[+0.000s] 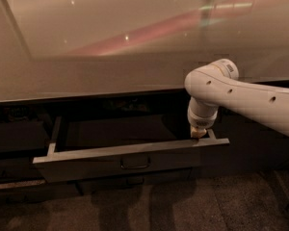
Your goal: Open top drawer
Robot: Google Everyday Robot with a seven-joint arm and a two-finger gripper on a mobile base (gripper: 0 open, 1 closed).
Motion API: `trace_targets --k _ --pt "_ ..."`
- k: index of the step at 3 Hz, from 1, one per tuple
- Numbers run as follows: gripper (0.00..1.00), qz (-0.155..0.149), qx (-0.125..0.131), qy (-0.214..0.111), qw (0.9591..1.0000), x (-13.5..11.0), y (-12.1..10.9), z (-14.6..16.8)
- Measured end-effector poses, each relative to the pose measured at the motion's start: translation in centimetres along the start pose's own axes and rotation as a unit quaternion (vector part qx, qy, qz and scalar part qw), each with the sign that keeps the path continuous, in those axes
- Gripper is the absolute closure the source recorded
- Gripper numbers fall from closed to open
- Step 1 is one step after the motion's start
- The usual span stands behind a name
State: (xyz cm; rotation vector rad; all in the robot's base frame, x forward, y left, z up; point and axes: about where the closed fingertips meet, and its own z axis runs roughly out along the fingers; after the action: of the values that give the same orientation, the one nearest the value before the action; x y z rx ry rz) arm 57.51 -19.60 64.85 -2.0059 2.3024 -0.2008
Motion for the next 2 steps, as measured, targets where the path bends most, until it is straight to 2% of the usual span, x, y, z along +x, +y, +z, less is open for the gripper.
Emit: trace_targets --k 2 --pt "0.34 0.0 0.0 0.0 1.0 0.0 0.0 0.01"
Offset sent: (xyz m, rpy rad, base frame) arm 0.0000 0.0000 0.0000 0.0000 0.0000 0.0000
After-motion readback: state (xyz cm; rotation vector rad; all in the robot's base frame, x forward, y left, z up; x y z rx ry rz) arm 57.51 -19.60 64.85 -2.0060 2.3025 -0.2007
